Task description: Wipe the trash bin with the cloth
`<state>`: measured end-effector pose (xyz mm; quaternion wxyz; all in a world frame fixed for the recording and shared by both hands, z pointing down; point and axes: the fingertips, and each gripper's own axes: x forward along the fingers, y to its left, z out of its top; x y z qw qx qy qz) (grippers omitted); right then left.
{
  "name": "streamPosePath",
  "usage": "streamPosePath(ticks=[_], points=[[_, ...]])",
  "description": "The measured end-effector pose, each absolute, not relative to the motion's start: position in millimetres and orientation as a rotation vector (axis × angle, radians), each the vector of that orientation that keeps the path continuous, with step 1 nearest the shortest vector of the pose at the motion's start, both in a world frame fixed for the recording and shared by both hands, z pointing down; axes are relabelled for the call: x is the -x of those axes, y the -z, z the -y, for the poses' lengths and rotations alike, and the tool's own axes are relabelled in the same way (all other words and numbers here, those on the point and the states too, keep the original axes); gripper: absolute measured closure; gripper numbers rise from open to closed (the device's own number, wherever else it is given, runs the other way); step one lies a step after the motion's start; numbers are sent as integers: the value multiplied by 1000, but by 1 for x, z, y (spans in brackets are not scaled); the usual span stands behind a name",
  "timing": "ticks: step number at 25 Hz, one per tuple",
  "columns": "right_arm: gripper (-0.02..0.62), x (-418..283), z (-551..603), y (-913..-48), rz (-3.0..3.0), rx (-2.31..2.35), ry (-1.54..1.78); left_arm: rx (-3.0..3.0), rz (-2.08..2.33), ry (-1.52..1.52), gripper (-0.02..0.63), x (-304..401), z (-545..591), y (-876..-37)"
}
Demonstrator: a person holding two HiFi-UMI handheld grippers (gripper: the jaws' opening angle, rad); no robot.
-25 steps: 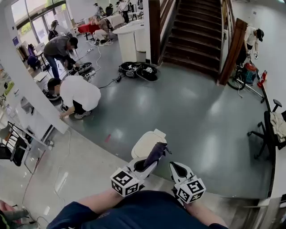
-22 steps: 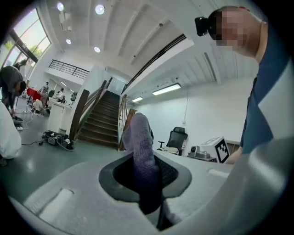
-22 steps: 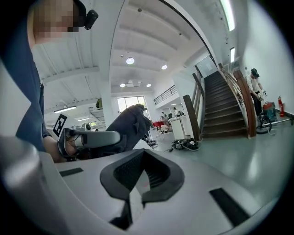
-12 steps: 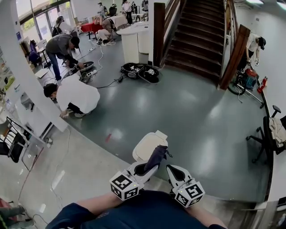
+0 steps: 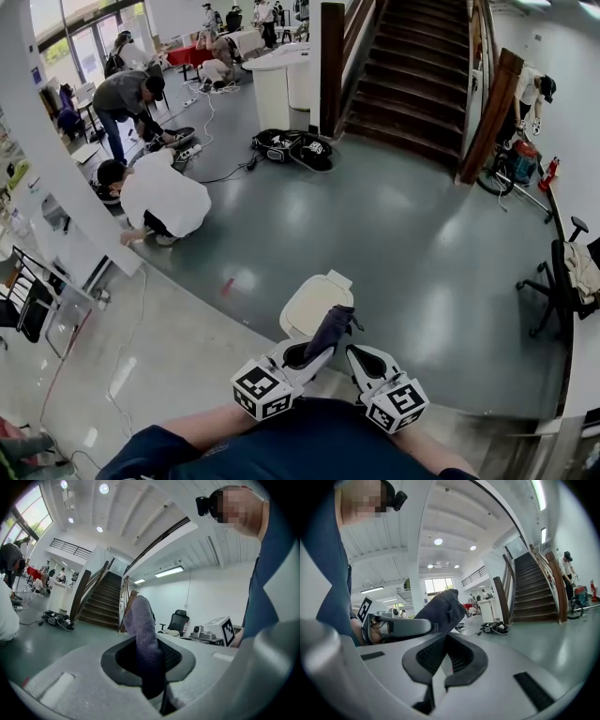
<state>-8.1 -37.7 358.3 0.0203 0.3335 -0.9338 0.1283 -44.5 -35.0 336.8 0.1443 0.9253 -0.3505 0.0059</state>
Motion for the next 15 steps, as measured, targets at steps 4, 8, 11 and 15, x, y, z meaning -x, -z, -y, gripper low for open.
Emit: streamPosePath(ticks=[4,8,11,15], points=[[591,10,35,-359,2896,-1033,-399,-2670,1003,-18,554,46,33,-338],[591,10,33,-359,2897,-1030,-394,-2675,1004,-15,554,45,31,-337],[591,11,30,-357,2896,-1031,-394,-2675,1003,-13,554,47,27,-335],[591,14,25,-357,2895,-1028,-394,-2674,1004,-15,554,50,23,-335]])
